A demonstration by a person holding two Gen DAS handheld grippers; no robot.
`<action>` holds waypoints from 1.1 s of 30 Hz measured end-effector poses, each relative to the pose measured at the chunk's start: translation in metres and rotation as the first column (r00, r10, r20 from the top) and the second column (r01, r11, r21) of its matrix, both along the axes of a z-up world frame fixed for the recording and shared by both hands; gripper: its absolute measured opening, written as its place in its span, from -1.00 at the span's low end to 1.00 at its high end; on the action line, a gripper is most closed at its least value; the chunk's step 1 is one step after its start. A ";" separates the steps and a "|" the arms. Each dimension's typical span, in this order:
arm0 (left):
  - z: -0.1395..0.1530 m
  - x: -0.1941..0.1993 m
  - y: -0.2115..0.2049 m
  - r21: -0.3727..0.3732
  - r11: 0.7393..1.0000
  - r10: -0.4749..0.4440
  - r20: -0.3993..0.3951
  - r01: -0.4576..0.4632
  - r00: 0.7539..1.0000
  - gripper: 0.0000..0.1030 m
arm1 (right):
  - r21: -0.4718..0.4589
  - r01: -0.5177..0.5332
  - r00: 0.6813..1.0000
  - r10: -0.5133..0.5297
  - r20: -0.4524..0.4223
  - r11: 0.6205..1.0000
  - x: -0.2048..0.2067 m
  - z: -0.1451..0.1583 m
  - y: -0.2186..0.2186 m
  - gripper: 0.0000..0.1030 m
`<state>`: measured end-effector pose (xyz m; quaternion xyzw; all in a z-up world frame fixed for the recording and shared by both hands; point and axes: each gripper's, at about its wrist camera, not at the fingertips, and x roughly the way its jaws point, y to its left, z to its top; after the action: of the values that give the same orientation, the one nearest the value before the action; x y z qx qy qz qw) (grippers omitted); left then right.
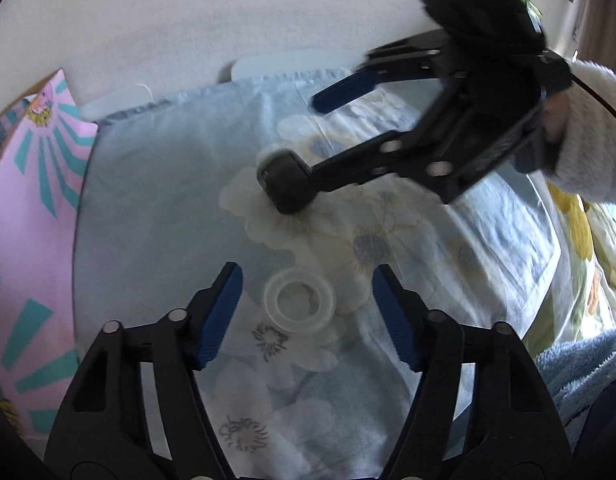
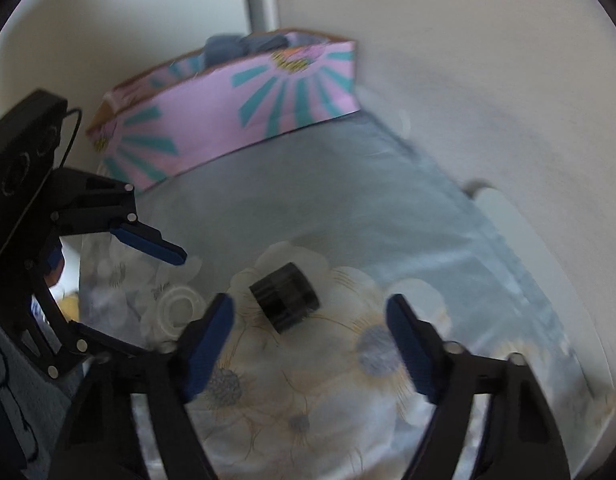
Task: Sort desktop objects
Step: 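Grasp the clear ring with left tool while right tool grasps black cap, then carry the clear ring and black cap into the box and open both tools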
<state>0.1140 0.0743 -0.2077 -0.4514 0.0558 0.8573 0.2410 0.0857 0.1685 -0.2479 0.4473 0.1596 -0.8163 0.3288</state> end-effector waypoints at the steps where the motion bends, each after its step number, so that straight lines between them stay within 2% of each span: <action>1: -0.003 0.001 0.000 0.000 1.000 -0.001 -0.001 0.001 1.000 0.22 | 0.005 -0.018 1.000 0.018 0.004 1.000 -0.001 -0.004 -0.003 0.32; 7: -0.021 0.000 0.003 0.018 1.000 0.014 0.031 -0.014 0.999 0.15 | 0.036 -0.091 0.996 0.090 0.004 0.995 -0.004 -0.016 -0.016 0.10; 9: -0.025 0.002 0.005 0.009 1.000 0.020 0.010 -0.020 1.000 0.12 | 0.050 -0.103 0.995 0.102 0.018 0.993 -0.007 -0.019 -0.019 -0.30; 10: -0.026 0.002 0.006 0.009 1.000 0.018 0.006 -0.018 1.000 -0.04 | 0.046 -0.107 0.994 0.105 0.030 0.993 -0.008 -0.020 -0.019 -0.33; 12: -0.026 0.002 0.006 0.005 1.000 0.018 0.002 -0.018 1.000 -0.23 | 0.054 -0.110 0.994 0.109 0.022 0.993 -0.007 -0.021 -0.021 -0.33; 19: -0.022 0.001 -0.002 0.025 1.000 0.013 0.014 -0.013 1.000 -0.24 | 0.039 -0.096 0.995 0.095 0.036 0.995 -0.009 -0.019 -0.022 -0.34; 25: -0.008 -0.001 -0.007 0.036 0.999 0.027 0.028 -0.028 0.999 -0.24 | 0.016 0.000 0.997 -0.001 0.079 1.000 -0.017 -0.016 -0.019 -0.34; 33: 0.025 -0.016 -0.027 0.065 0.995 0.074 0.042 -0.077 0.996 -0.24 | -0.032 0.104 0.992 -0.102 0.073 0.994 -0.018 0.018 -0.015 -0.34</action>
<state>0.0982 0.0472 -0.1830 -0.4616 0.0055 0.8582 0.2245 0.0673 0.1534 -0.2298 0.4779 0.1098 -0.8183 0.2998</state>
